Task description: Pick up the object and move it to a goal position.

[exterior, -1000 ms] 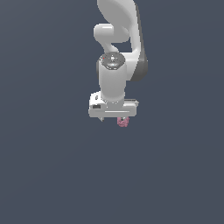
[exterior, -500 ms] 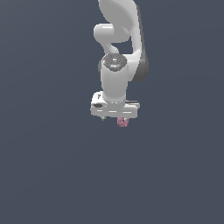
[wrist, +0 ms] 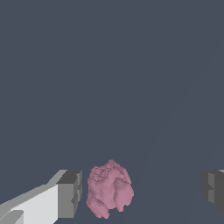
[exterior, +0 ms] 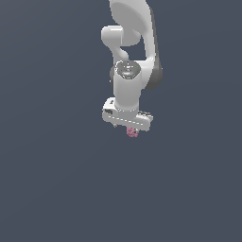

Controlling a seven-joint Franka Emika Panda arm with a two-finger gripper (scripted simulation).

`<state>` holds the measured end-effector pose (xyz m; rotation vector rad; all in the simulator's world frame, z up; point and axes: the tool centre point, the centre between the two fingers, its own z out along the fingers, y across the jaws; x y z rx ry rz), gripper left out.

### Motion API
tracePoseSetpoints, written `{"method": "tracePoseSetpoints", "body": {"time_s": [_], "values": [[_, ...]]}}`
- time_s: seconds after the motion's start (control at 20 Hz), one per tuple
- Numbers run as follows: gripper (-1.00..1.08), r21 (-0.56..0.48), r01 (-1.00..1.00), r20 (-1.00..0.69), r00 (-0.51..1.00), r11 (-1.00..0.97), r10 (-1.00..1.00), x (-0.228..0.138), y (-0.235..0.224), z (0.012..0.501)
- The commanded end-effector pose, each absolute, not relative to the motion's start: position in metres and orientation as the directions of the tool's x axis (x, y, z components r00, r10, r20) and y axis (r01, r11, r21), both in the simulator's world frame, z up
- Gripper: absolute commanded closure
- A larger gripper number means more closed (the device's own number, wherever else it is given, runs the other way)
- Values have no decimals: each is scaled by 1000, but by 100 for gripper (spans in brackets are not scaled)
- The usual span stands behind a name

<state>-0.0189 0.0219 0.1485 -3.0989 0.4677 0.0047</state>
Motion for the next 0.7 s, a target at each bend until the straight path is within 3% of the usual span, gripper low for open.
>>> {"method": "tracePoseSetpoints", "body": {"time_s": [0.0,0.65], "values": [[-92,-7,-355,-5,935,-935,-355,-22,25,145],[-92,-5,-633,-8,774,-774,-633,-39,41,129]]}}
